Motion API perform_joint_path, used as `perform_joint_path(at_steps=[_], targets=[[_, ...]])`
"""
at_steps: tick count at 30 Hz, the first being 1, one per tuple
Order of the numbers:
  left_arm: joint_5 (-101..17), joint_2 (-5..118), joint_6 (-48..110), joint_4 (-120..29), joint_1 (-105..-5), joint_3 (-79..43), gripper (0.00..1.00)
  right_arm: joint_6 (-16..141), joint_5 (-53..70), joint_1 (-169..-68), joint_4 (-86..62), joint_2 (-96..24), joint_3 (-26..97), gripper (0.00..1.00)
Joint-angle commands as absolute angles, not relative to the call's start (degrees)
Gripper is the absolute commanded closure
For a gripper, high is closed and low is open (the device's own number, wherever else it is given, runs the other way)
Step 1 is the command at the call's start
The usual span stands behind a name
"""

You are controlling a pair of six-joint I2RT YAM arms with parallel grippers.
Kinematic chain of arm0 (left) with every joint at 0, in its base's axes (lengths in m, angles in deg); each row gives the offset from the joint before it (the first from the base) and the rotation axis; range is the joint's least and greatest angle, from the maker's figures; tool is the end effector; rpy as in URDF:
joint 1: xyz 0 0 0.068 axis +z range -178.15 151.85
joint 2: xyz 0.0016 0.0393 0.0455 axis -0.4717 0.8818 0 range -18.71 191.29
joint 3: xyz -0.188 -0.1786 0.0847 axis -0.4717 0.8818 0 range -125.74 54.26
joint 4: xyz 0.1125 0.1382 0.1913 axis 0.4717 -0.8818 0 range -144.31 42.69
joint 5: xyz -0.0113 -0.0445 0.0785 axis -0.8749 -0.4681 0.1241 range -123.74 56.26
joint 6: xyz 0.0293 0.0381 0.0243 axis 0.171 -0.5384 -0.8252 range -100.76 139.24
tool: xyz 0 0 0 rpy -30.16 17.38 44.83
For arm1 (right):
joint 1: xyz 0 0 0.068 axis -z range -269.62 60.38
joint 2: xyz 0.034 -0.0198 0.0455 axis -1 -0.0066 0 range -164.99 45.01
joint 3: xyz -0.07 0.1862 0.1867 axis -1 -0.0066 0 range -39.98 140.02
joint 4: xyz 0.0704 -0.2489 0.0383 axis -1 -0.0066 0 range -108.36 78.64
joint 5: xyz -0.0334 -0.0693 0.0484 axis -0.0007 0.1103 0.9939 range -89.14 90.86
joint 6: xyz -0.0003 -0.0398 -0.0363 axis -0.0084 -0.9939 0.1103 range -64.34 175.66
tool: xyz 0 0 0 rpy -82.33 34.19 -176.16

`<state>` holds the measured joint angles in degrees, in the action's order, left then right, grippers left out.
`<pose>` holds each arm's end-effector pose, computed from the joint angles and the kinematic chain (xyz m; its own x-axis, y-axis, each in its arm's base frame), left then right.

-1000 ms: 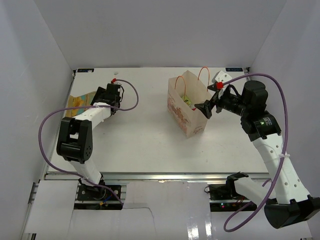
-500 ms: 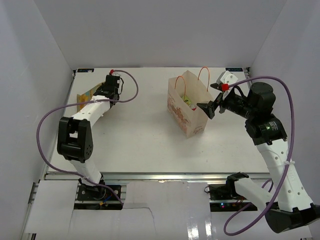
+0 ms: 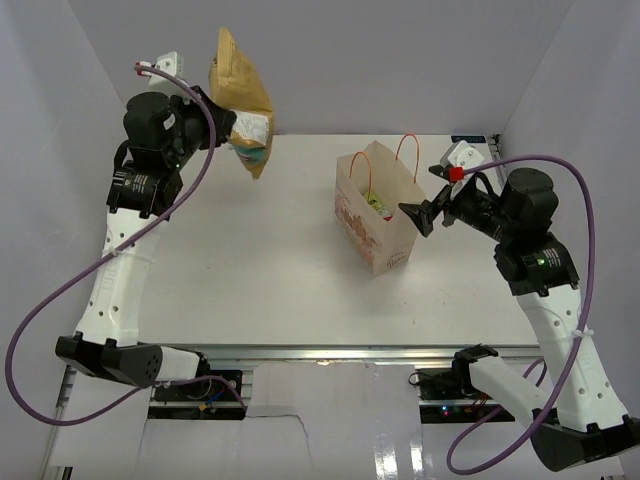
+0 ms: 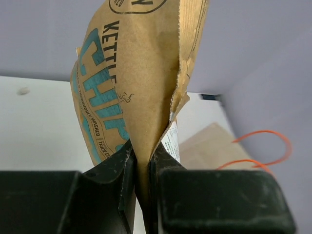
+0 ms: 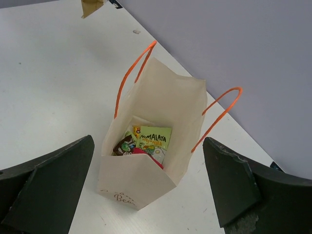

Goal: Place the snacks into the paper bag

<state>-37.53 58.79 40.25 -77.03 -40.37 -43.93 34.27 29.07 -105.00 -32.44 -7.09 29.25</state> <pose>0.2721 -0.0614 0.4968 -0.2417 -0.3137 -0.9182 0.2019 0.9093 -0.3638 0.1685 0.0638 0.4441 0.1893 -0.2813 -0.9407 -0.6651 0.6681 -0.3336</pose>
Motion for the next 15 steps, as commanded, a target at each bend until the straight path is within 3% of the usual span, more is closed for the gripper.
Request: perform_joint_path(at_steps=[1, 8, 15], targets=[[-51.9, 59.3, 55.9, -73.5, -40.5, -47.1, 1.0, 35.2, 25.6, -104.6, -31.6, -5.2, 29.8, 0.02], [-59.9, 62.7, 68.1, -63.1, -43.6, -52.3, 1.0, 38.6, 13.6, -104.0, -30.8, -4.0, 27.8, 0.05], [-60.2, 68.5, 74.9, -59.0, -47.0, -62.8, 1.0, 39.8, 12.7, -103.2, -30.5, -2.9, 25.4, 0.05]])
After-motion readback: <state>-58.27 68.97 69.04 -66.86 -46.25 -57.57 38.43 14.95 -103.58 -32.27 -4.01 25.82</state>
